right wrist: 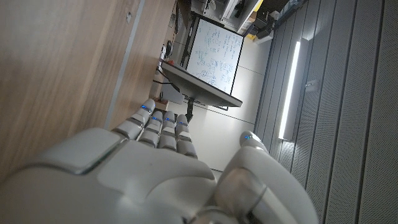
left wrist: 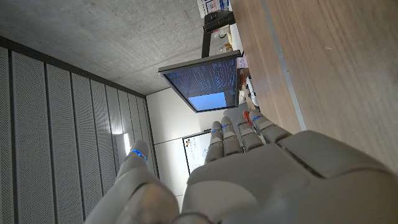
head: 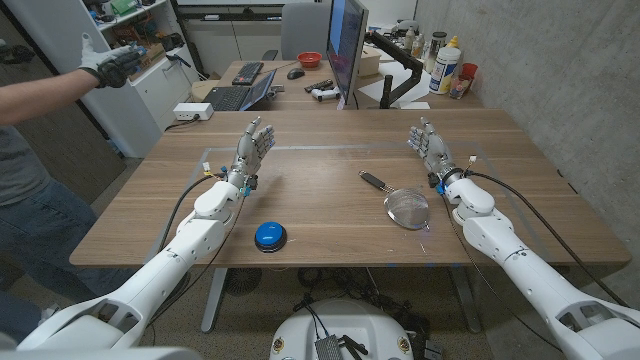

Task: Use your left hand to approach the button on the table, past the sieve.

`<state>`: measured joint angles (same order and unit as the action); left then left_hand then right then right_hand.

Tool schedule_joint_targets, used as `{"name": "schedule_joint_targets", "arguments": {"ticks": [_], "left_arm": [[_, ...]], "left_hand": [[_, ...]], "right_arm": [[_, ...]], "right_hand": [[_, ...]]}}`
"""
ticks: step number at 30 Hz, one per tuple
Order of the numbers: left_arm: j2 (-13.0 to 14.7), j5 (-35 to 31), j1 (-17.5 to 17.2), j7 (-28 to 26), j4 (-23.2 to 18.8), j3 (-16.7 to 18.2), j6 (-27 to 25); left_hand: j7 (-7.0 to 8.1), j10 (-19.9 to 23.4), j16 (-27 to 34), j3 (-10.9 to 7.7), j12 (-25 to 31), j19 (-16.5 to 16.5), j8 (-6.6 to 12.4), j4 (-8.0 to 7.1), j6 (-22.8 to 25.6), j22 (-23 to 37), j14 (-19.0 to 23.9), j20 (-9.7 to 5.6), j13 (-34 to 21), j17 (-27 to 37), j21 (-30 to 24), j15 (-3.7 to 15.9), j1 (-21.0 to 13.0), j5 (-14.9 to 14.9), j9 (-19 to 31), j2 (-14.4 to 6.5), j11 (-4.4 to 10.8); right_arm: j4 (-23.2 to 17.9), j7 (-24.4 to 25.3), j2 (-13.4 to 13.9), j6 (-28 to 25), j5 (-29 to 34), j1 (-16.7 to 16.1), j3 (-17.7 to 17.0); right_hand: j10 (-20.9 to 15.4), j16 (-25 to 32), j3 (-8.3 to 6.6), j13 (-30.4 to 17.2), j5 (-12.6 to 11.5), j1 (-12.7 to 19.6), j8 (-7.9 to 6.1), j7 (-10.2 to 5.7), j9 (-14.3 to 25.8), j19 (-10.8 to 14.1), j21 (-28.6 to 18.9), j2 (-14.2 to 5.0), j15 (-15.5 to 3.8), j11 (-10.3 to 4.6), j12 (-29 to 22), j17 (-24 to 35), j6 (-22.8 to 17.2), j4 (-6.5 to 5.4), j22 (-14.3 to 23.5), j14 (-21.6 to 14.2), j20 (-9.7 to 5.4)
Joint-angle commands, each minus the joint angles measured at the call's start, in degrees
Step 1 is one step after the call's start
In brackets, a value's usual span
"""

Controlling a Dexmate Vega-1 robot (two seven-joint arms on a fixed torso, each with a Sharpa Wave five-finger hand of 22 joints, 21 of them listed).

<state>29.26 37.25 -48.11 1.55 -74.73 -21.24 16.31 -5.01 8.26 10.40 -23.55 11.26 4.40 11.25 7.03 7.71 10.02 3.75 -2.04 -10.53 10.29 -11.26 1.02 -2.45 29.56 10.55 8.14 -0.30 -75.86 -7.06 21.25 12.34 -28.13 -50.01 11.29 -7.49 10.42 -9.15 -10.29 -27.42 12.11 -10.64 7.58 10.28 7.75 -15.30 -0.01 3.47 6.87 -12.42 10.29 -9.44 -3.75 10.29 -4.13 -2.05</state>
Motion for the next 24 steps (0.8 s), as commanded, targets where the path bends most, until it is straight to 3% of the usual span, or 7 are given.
{"name": "schedule_joint_targets", "arguments": {"ticks": [1,5,10,24], "left_arm": [[0.22,-0.21,0.07,-0.37,-0.13,-0.59,-0.36],[0.27,-0.33,0.19,-0.41,-0.13,-0.7,-0.38],[0.39,-0.47,0.37,-0.4,-0.06,-0.76,-0.38],[0.48,-0.21,0.69,0.26,0.2,-0.73,-0.13]], "left_hand": [[0.04,0.57,0.4,-0.27,0.39,0.45,0.37,-0.07,0.45,0.25,0.59,-3.97,-0.08,0.08,-0.26,-0.02,-0.08,0.33,0.09,0.4,0.03],[0.03,0.51,0.4,-0.23,0.36,0.43,0.38,-0.07,0.52,0.25,0.58,-3.79,-0.09,0.08,-0.25,-0.07,-0.11,0.37,0.09,0.35,-0.08],[0.1,0.56,0.4,-0.19,0.37,0.4,0.38,-0.07,0.57,0.26,0.57,-3.66,-0.09,0.08,-0.24,-0.07,-0.14,0.41,0.09,0.29,-0.08],[0.18,0.63,0.45,-0.04,0.37,0.4,0.33,-0.06,0.57,0.27,0.68,-3.37,-0.1,0.09,-0.24,-0.18,-0.29,0.55,0.11,0.12,0.13]], "right_arm": [[-1.48,-14.44,-19.69,-6.65,22.04,-0.83,-21.66],[-1.53,-18.44,-24.61,-6.97,27.71,0.29,-26.9],[-1.62,-21.82,-28.61,-7.06,32.51,1.52,-31.38],[-0.97,-25.53,-33.57,-5.76,38.22,3.63,-37.1]], "right_hand": [[-0.75,0.33,-0.4,-0.24,-0.32,0.54,-0.42,0.33,0.12,0.44,-0.29,0.05,0.01,-0.16,-0.27,0.11,-0.52,-0.01,0.11,-0.64,-0.77],[-0.77,0.32,-0.37,-0.25,-0.42,0.54,-0.42,0.3,0.12,0.48,-0.23,0.02,0.06,-0.02,-0.24,0.11,-0.55,0.02,0.11,-0.66,-0.72],[-0.77,0.31,-0.33,-0.25,-0.53,0.53,-0.41,0.21,0.13,0.54,-0.17,0.0,0.07,-0.05,-0.21,0.11,-0.54,0.04,0.11,-0.68,-0.7],[-0.83,0.31,-0.19,-0.26,-0.81,0.47,-0.38,0.1,0.13,0.62,0.03,-0.04,0.13,-0.03,-0.15,0.11,-0.49,0.1,0.12,-0.81,-0.59]]}}
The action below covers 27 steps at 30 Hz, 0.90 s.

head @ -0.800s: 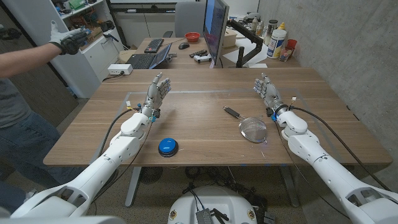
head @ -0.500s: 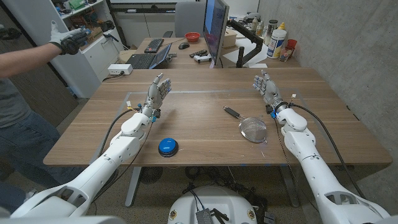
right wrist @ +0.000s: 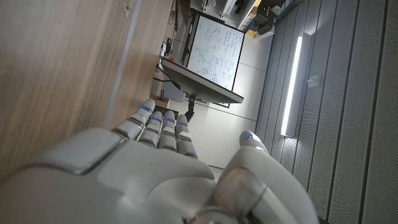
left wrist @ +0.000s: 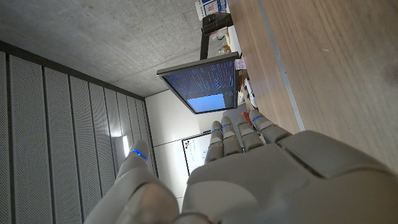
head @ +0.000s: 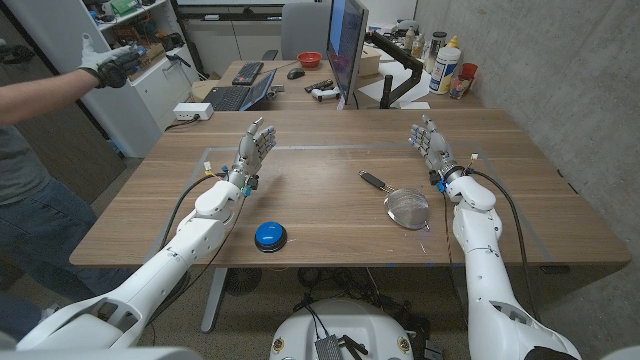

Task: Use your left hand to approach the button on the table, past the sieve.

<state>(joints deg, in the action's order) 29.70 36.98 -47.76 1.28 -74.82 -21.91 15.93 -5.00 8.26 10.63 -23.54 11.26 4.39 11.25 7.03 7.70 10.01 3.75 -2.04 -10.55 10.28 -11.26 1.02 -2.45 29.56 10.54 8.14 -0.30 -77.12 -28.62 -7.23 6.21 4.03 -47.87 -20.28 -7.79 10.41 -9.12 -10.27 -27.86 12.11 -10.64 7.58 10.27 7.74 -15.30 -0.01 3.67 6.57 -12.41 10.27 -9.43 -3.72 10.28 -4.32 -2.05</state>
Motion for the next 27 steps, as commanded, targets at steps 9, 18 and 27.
{"name": "schedule_joint_targets", "arguments": {"ticks": [9,18,27], "left_arm": [[0.2,-0.12,0.8,1.05,0.46,-0.26,0.25],[0.46,-0.12,0.87,1.65,0.92,-0.27,0.46],[0.96,-0.11,0.9,2.62,0.92,-0.06,1.21]], "left_hand": [[0.22,0.62,0.27,0.05,0.35,0.45,0.33,-0.04,0.66,0.29,0.84,-3.24,-0.09,0.11,-0.25,-0.34,-0.37,0.63,0.13,0.06,0.07],[0.27,0.65,0.28,0.14,0.34,0.51,0.34,-0.01,0.75,0.29,0.89,-3.14,-0.1,0.11,-0.27,-0.33,-0.48,0.72,0.14,-0.02,0.09],[0.19,0.65,0.26,0.22,0.33,0.43,0.27,0.05,0.64,0.3,0.88,-2.92,-0.11,0.11,-0.24,-0.35,-0.65,0.82,0.15,-0.09,0.09]], "right_arm": [[0.61,-4.41,-6.27,1.05,7.2,1.88,-6.63],[0.03,-4.23,-6.94,1.05,7.89,1.82,-6.95],[-0.28,-3.94,-7.06,1.38,8.39,1.97,-6.77]], "right_hand": [[-0.57,0.29,-0.13,-0.28,-0.55,0.48,-0.38,-0.05,0.15,0.72,0.15,-0.07,-0.02,0.23,-0.12,0.12,-0.52,0.14,0.14,-0.67,-0.49],[-0.59,0.28,-0.09,-0.29,-0.7,0.52,-0.38,-0.13,0.16,0.81,0.24,-0.13,0.09,0.25,-0.08,0.11,-0.55,0.2,0.15,-0.73,-0.42],[-0.65,0.26,-0.01,-0.29,-0.83,0.49,-0.38,-0.25,0.16,0.87,0.33,-0.13,0.07,0.27,-0.07,0.11,-0.56,0.24,0.15,-0.72,-0.39]]}}
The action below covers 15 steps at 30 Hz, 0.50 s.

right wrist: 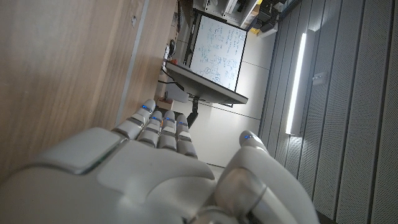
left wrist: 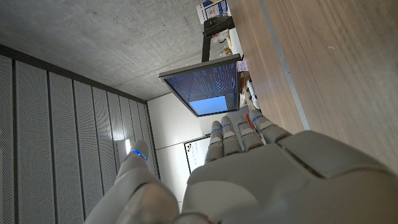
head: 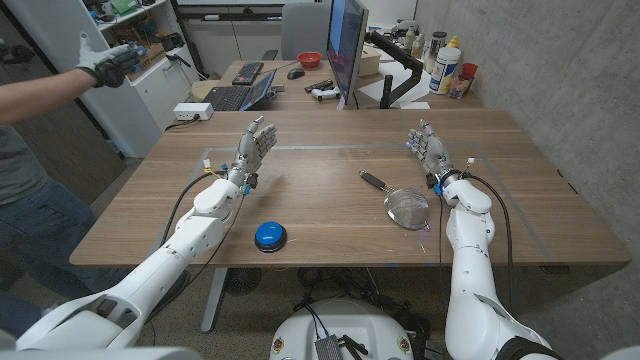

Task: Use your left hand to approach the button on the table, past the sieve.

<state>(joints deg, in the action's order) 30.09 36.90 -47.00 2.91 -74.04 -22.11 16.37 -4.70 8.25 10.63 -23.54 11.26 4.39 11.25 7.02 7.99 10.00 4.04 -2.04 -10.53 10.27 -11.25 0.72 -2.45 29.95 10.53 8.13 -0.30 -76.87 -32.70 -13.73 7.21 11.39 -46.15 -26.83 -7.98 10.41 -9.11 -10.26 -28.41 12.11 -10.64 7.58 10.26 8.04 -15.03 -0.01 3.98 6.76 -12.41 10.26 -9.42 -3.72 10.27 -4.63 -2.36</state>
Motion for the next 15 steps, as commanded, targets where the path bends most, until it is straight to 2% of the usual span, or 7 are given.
{"name": "schedule_joint_targets", "arguments": {"ticks": [1,15], "left_arm": [[0.69,-0.07,0.15,1.08,0.08,0.17,0.79],[3.02,0.12,-1.22,4.05,-0.38,0.86,2.61]], "left_hand": [[-0.12,0.66,0.26,0.22,0.34,0.45,0.28,0.06,0.36,0.31,0.58,-2.9,-0.12,0.13,-0.25,-0.07,-0.67,0.44,0.16,-0.1,0.1],[-0.13,0.55,0.22,0.26,0.28,0.37,0.22,0.23,0.27,0.31,0.53,-2.61,-0.13,0.12,-0.21,-0.16,-1.07,0.61,0.18,-0.24,0.06]], "right_arm": [[-0.63,0.15,-0.54,0.29,1.12,0.28,-0.18],[-0.1,1.11,-0.67,0.88,1.52,0.73,0.14]], "right_hand": [[-0.46,0.26,-0.01,-0.3,-0.3,0.5,-0.38,-0.28,0.17,0.58,0.07,-0.13,-0.24,0.1,-0.07,0.12,-0.56,0.24,0.16,-0.41,-0.08],[-0.52,0.22,0.13,-0.31,-0.51,0.44,-0.37,-0.4,0.17,0.69,0.22,-0.13,-0.22,0.07,-0.03,0.13,-0.55,0.29,0.17,-0.4,-0.04]]}}
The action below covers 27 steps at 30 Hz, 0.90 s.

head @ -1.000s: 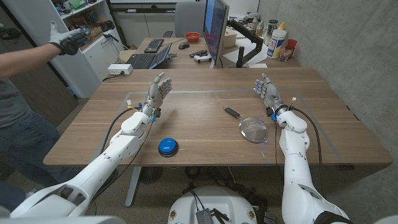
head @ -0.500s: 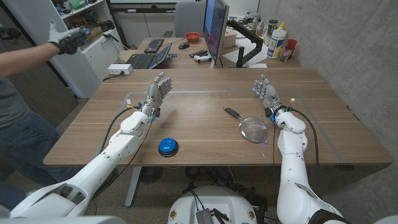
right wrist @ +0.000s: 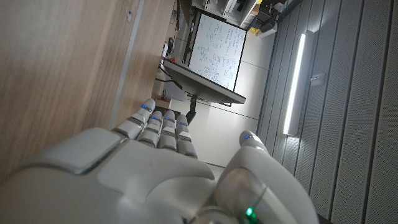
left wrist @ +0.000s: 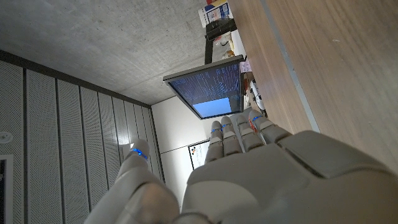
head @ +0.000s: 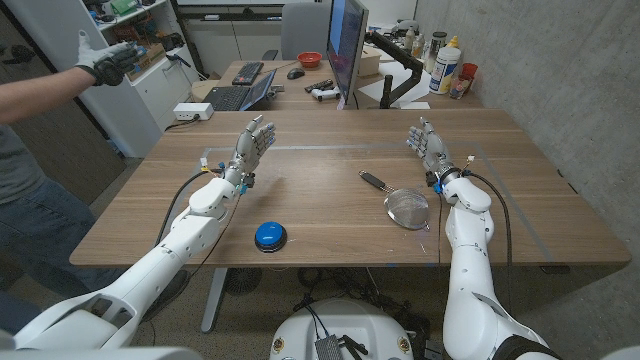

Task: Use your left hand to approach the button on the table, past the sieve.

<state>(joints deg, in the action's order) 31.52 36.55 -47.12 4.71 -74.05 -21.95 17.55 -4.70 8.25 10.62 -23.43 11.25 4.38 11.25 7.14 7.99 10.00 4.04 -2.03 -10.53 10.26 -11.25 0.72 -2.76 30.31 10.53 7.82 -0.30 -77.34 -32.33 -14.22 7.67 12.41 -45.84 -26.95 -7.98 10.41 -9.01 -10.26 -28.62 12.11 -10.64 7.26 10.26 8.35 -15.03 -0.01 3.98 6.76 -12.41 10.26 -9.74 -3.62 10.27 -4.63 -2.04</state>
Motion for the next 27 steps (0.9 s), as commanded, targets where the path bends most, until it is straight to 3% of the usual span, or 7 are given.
{"name": "schedule_joint_targets", "arguments": {"ticks": [1,27], "left_arm": [[1.7,0.58,-1.15,2.47,-0.3,0.83,1.65],[3.83,3.36,1.36,11.09,4.9,2.75,4.93]], "left_hand": [[-0.13,0.55,0.22,0.15,0.28,0.38,0.22,0.13,0.27,0.31,0.51,-2.6,-0.14,0.12,-0.21,-0.19,-0.78,0.26,0.18,0.07,0.01],[-0.09,0.63,0.27,0.18,0.3,0.29,0.2,0.51,0.23,0.31,0.71,-2.14,-0.16,0.12,-0.17,-0.33,-1.65,0.54,0.21,-0.12,-0.02]], "right_arm": [[0.46,0.81,-0.17,0.47,0.56,0.47,0.33],[0.57,4.34,-1.6,1.51,2.17,0.58,2.2]], "right_hand": [[-0.54,0.23,0.04,-0.31,-0.32,0.44,-0.37,-0.08,0.18,0.38,0.24,-0.13,-0.21,0.07,-0.03,0.14,-0.25,0.2,0.17,-0.42,-0.35],[-0.54,0.19,0.26,-0.32,-0.7,0.42,-0.38,-0.24,0.19,0.52,0.55,-0.21,-0.24,0.06,0.07,0.13,-0.3,0.32,0.19,-0.45,-0.27]]}}
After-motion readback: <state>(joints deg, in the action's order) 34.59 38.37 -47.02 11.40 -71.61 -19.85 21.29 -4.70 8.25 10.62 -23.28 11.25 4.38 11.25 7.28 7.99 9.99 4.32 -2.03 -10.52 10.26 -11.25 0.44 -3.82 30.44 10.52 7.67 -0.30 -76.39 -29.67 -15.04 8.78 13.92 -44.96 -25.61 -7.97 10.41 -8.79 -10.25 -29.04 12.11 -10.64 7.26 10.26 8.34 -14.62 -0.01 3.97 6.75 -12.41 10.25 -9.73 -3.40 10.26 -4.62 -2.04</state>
